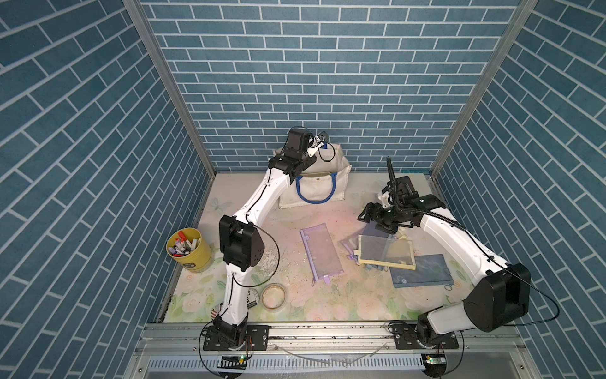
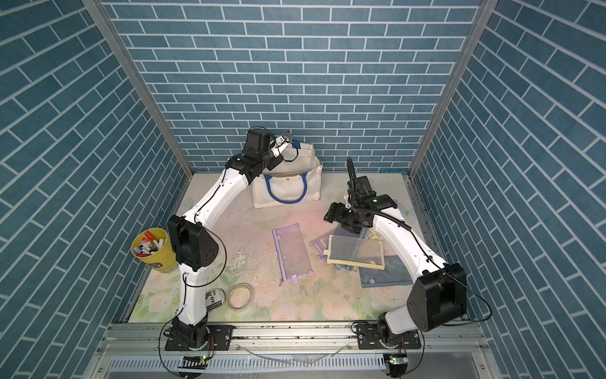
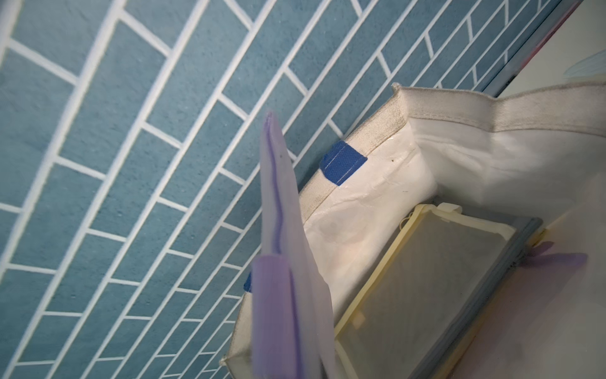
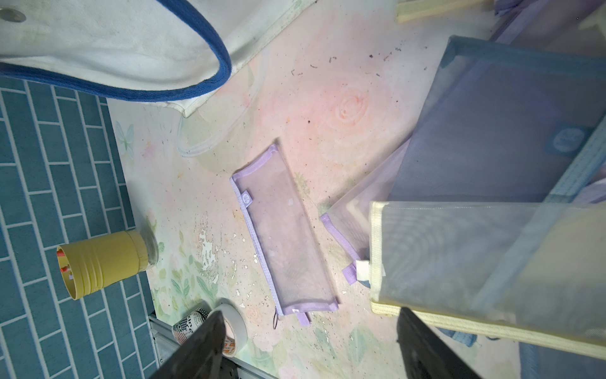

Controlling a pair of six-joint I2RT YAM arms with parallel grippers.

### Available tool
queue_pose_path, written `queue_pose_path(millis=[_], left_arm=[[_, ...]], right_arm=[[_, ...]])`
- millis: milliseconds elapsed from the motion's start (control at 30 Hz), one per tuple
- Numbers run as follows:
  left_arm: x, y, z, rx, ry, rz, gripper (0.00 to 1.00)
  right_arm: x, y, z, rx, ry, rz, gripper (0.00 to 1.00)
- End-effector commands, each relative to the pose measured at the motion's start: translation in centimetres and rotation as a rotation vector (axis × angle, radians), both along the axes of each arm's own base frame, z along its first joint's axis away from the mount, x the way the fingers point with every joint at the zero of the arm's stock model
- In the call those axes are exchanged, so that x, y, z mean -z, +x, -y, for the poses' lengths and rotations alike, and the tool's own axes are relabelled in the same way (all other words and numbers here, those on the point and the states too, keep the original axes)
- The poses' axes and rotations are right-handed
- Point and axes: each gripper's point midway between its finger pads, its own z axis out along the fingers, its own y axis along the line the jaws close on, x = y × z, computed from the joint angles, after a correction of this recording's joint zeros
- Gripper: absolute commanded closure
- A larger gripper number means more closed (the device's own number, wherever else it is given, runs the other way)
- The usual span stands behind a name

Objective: Put the pencil pouch into the canvas bag
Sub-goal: Place the pencil pouch in the canvas bag.

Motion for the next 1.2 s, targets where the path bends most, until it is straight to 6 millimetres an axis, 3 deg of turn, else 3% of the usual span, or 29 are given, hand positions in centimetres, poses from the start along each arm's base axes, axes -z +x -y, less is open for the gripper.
queue_pose_path(millis=[0, 133, 333, 400, 467, 533, 733, 933, 1033, 1167], left_arm=[[3.4, 1.1, -0.4, -0.041, 0.111, -0.040, 1.00], [5.9, 1.4, -0.3, -0.070, 0.092, -0.091, 1.00], [7.1, 1.1, 2.2, -0.034, -0.012, -0.132, 0.96], [6.9, 0.9, 3.1, -0.012, -0.080, -0.153, 0.84], [6.1, 0.6, 3.8, -0.009, -0.169, -0.168, 0.54], [5.0, 0.0, 4.5, 0.012, -0.286, -0.187, 0.35], [1.7, -0.7, 4.8, 0.037, -0.596, -0.247, 0.28], [0.4, -2.2, 5.0, 0.060, -0.726, -0.334, 0.27], [1.0, -1.7, 4.4, 0.024, -0.799, -0.377, 0.26], [3.8, -0.3, 3.5, -0.065, -0.908, -0.535, 0.20]], right_arm=[[-0.3, -1.2, 1.4, 0.018, -0.019, -0.005, 0.18], [-0.5, -1.4, 2.1, 0.035, -0.019, -0.001, 0.18], [-0.9, -1.2, 2.3, 0.039, -0.011, 0.001, 0.18], [-1.1, -1.2, 2.4, 0.041, -0.011, 0.003, 0.18], [-1.2, -1.2, 2.6, 0.043, -0.013, 0.007, 0.18], [-1.2, -1.3, 2.8, 0.050, -0.019, 0.009, 0.18], [-1.2, -1.3, 3.1, 0.058, -0.016, 0.015, 0.18], [-1.1, -1.0, 3.1, 0.065, -0.005, 0.024, 0.18], [-0.9, -0.7, 2.9, 0.065, 0.002, 0.025, 0.18], [-1.2, -0.2, 2.5, 0.064, 0.019, 0.033, 0.18]])
